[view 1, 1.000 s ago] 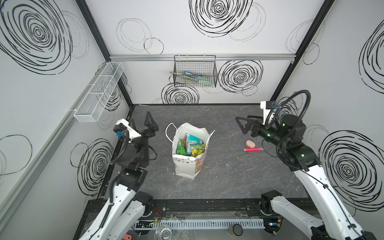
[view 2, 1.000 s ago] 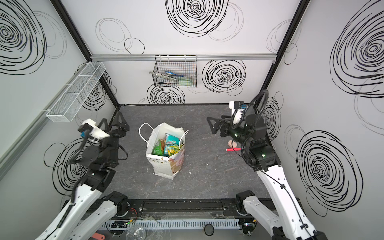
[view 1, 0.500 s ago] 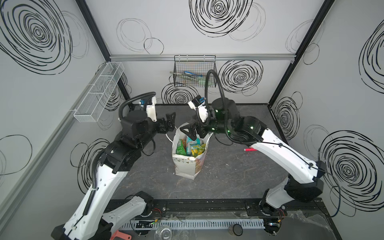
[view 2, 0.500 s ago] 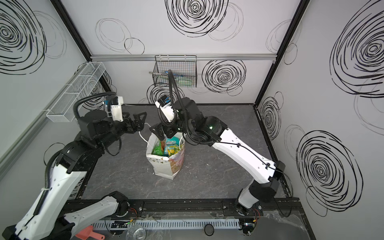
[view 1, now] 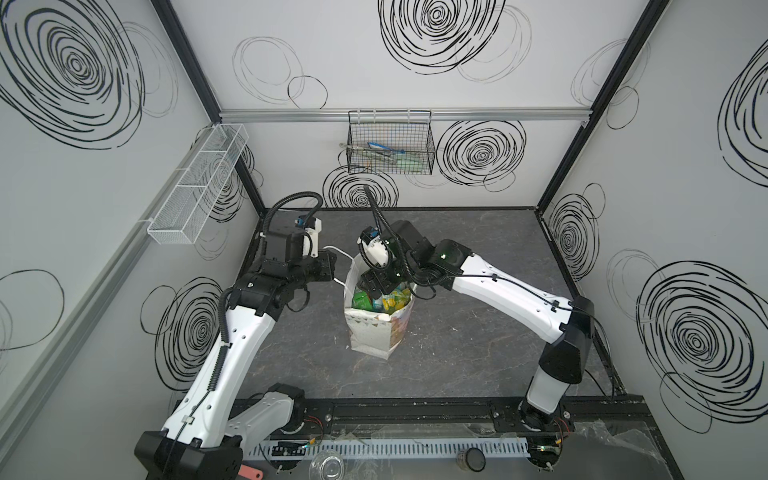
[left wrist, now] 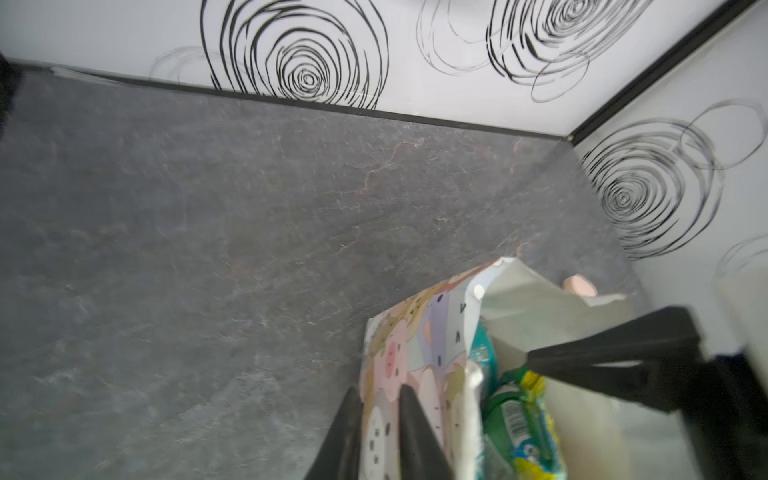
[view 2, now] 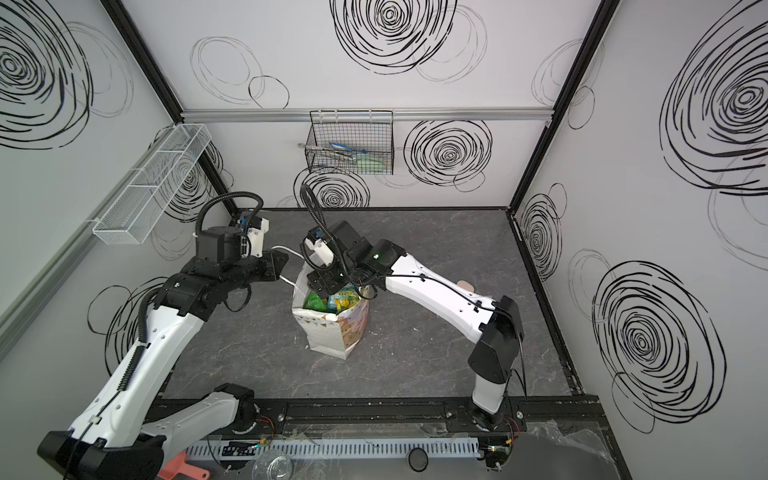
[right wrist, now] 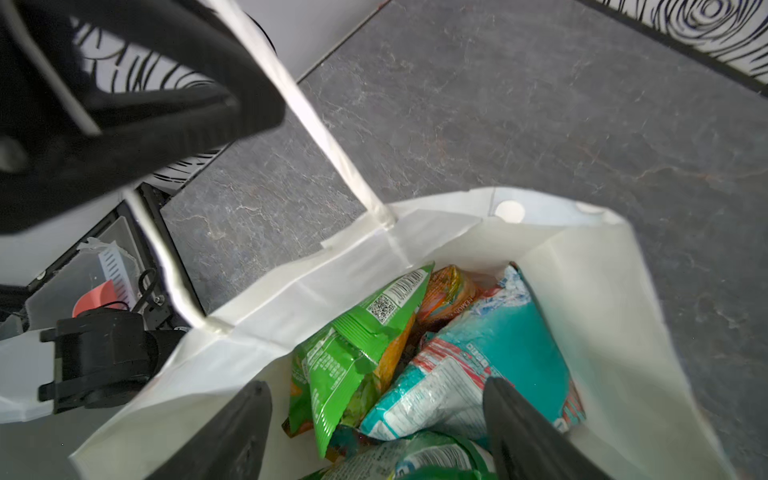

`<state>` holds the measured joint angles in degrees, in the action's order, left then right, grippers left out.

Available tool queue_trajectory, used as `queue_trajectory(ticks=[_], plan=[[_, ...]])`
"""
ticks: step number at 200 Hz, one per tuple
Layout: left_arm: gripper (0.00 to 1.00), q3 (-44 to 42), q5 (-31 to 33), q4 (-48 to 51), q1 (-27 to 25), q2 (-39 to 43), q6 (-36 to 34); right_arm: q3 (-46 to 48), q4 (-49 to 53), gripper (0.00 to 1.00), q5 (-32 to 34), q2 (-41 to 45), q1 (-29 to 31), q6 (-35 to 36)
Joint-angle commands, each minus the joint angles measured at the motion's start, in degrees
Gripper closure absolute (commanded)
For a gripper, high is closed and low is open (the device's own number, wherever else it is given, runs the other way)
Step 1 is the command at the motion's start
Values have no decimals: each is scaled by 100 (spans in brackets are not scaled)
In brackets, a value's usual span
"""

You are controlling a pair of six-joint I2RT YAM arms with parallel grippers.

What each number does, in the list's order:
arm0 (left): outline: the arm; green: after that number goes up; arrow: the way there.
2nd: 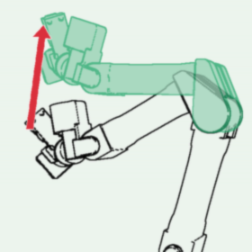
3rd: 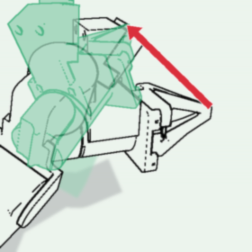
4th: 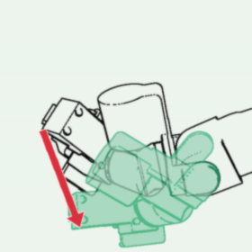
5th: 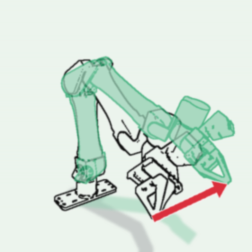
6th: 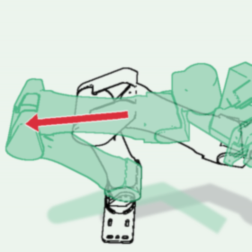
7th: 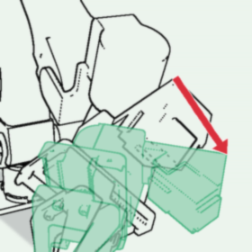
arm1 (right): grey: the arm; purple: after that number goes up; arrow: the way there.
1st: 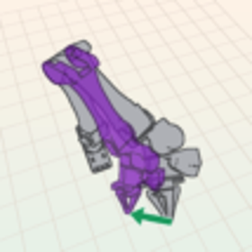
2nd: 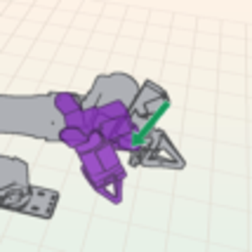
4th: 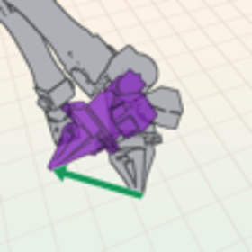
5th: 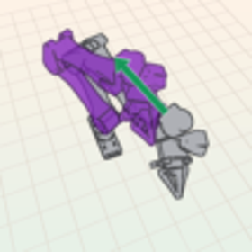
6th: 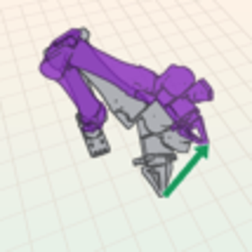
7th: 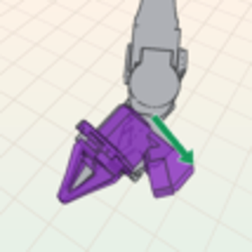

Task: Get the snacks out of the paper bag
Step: 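Hold the bag rim with the left gripper while the right grasps the teal bag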

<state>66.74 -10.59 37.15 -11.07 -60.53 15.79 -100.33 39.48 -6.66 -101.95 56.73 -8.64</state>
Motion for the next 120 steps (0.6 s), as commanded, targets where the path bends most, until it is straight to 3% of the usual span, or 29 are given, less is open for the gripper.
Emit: queue_trajectory(ticks=[1, 18, 21, 85, 120], plan=[[92, -286, -279, -848, 100, 197, 3, 173, -6, 13, 167, -135, 73, -157], [96, -516, -414, -1236, 135, 309, 36, 333, -68, 10, 266, -239, 77, -196], [100, -547, -424, -1283, 141, 321, 43, 357, -72, 10, 286, -261, 71, -204], [100, -1146, -189, -1838, 85, 551, 0, -54, 530, 10, 498, -1293, 122, -444], [100, -1242, -169, -1897, 88, 482, -54, 165, 434, 13, 674, -1495, 223, -455]])
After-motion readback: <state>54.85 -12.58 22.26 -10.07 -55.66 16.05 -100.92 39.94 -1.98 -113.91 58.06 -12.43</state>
